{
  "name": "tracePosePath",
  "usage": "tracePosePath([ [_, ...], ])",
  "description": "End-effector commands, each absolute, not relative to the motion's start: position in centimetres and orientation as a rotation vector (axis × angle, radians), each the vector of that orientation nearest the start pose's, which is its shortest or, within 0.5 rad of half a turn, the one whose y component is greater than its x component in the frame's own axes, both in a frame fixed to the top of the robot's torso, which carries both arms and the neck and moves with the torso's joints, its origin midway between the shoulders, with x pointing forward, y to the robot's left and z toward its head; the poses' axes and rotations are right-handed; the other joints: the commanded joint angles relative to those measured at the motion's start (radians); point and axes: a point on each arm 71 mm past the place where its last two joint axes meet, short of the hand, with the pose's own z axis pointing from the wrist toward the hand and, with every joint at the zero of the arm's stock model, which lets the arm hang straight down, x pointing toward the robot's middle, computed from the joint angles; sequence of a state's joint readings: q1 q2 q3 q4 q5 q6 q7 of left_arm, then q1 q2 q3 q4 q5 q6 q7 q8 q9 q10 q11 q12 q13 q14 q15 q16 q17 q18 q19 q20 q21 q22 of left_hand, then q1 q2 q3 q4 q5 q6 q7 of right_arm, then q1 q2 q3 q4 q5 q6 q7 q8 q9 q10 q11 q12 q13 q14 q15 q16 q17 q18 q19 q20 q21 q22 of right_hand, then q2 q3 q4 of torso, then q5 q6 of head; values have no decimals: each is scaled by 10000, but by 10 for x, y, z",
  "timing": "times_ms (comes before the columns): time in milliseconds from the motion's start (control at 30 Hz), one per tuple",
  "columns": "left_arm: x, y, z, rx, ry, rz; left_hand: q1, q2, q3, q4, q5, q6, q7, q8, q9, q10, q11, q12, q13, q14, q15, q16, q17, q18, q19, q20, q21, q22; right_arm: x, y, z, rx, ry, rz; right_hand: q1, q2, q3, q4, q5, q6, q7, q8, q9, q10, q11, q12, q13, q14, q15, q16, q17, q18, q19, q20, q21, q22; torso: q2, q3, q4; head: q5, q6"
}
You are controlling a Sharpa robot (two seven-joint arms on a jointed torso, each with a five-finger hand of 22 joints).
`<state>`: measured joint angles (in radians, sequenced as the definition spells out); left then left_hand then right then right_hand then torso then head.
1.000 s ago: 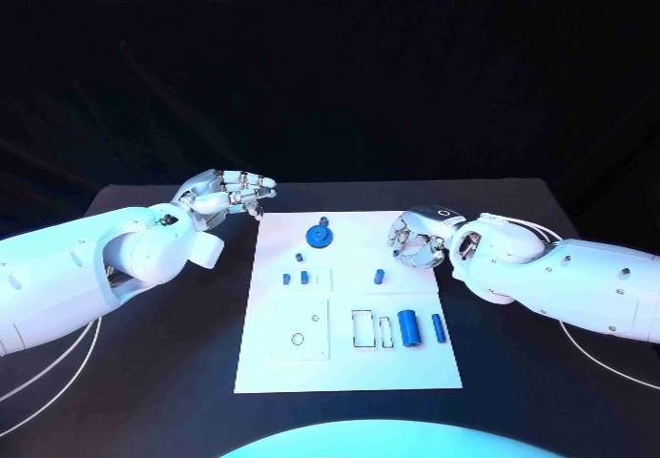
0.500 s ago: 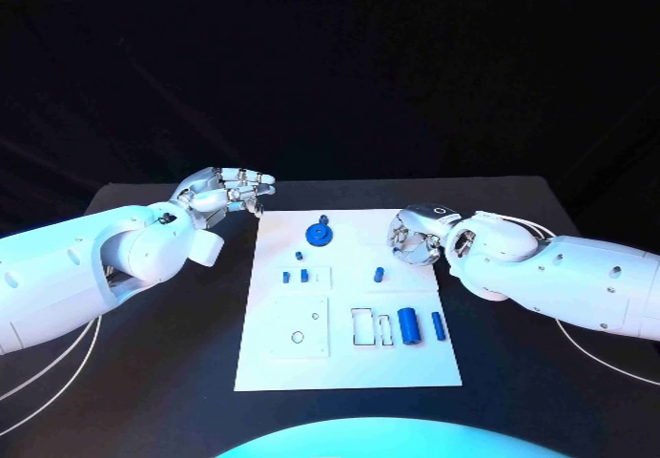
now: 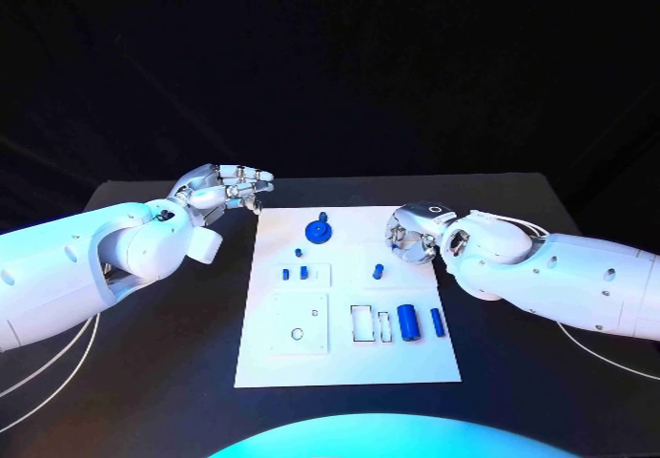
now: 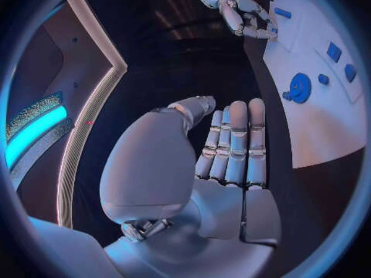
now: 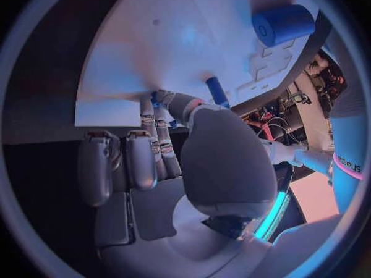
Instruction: Assemble the parts on the task board
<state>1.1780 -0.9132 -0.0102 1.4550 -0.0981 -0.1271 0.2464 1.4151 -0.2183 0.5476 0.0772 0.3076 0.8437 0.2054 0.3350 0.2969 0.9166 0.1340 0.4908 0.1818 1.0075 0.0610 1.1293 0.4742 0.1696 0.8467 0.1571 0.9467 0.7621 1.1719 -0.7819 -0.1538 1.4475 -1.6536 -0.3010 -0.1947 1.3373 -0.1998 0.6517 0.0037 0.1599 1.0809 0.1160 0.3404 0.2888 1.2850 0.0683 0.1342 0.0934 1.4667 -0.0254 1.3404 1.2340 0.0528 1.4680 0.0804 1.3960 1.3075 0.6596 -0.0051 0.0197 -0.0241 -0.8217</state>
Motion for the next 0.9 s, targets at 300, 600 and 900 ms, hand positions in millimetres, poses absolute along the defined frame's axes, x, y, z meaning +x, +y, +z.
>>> tracePosePath([
  [300,495,255,-189,-10952,15902,-14812,21,92,-110,1,3,-189,81,41,-25,-220,95,14,-79,-15,40,-130,-86,151,111,16,-134,-92,468,-193,-252,-3767,17375,3853,51,234,139,-155,47,-40,35,55,113,310,-221,-154,112,488,-51,36,-94,-155,357,-75,4,1919,-7,6,7,-43,10],
  [600,495,255,-189,-10922,15885,-14773,45,97,-125,-20,7,-246,109,57,-25,-278,119,23,-91,-44,61,-172,-114,147,111,26,-170,-119,465,-191,-241,-3566,16669,4076,46,233,210,-226,47,-7,22,92,171,404,-238,-172,131,494,-65,72,-79,-175,396,-81,109,1970,-13,-1,-3,-67,39],
  [900,495,256,-189,-10908,15853,-14744,54,98,-132,-29,10,-271,119,64,-25,-302,128,28,-96,-54,68,-190,-127,146,110,31,-185,-130,464,-191,-226,-3466,16178,4291,14,225,237,-245,44,8,15,110,203,451,-245,-185,141,497,-71,91,-73,-186,415,-85,161,1995,-11,-4,4,-83,67],
])
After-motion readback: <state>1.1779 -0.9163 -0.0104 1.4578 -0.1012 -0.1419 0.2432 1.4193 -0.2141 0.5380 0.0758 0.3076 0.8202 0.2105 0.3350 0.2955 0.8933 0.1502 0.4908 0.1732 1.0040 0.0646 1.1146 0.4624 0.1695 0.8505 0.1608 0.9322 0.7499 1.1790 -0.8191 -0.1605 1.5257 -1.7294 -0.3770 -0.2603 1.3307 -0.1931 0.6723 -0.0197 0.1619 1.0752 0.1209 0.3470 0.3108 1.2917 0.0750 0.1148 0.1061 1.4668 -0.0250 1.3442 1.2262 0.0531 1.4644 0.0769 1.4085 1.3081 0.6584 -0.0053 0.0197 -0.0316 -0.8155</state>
